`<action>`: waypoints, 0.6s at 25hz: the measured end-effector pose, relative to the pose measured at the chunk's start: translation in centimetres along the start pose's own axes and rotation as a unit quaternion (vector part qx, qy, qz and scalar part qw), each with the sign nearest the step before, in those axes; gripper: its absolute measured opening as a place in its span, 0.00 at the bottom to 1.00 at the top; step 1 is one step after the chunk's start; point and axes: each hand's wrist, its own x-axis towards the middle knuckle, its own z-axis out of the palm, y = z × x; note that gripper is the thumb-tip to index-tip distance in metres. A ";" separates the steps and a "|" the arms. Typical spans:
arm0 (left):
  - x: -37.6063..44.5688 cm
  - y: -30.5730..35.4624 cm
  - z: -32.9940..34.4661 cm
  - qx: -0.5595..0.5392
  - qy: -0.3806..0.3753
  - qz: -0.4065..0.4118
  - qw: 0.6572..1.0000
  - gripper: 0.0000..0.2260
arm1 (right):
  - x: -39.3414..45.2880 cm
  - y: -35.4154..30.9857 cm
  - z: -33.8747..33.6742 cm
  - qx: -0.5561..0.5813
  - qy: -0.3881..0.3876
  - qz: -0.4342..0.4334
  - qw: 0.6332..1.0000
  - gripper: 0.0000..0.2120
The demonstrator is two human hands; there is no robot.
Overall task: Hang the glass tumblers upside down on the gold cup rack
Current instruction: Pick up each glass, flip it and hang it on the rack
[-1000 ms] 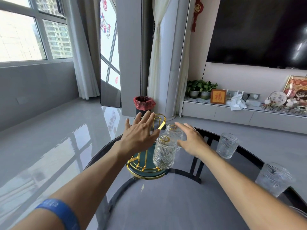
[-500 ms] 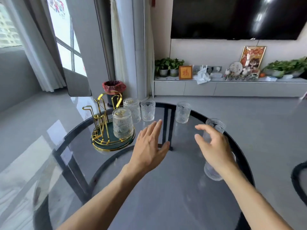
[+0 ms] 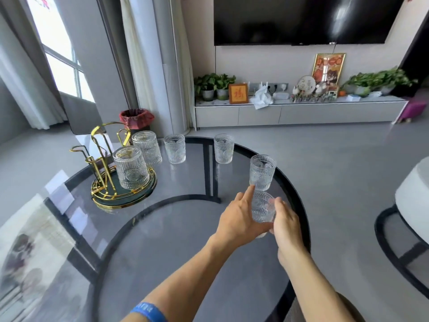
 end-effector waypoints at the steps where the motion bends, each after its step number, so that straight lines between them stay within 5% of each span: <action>1: -0.2 -0.5 -0.2 -0.002 0.017 -0.001 1.000 0.40 | 0.0 -0.1 0.0 0.016 -0.008 0.013 1.000 0.13; 8: -2.3 -5.5 -6.4 -0.195 0.112 -0.050 0.973 0.34 | -1.8 0.2 3.1 0.002 -0.150 0.038 0.988 0.09; 12: -3.6 -7.0 -11.5 -0.250 0.148 -0.017 0.957 0.34 | -3.4 -0.7 7.0 0.238 -0.300 0.198 0.902 0.20; 15: -5.0 -8.4 -14.9 -0.264 0.169 0.011 0.950 0.34 | -4.9 -2.3 10.8 0.281 -0.356 0.200 0.869 0.23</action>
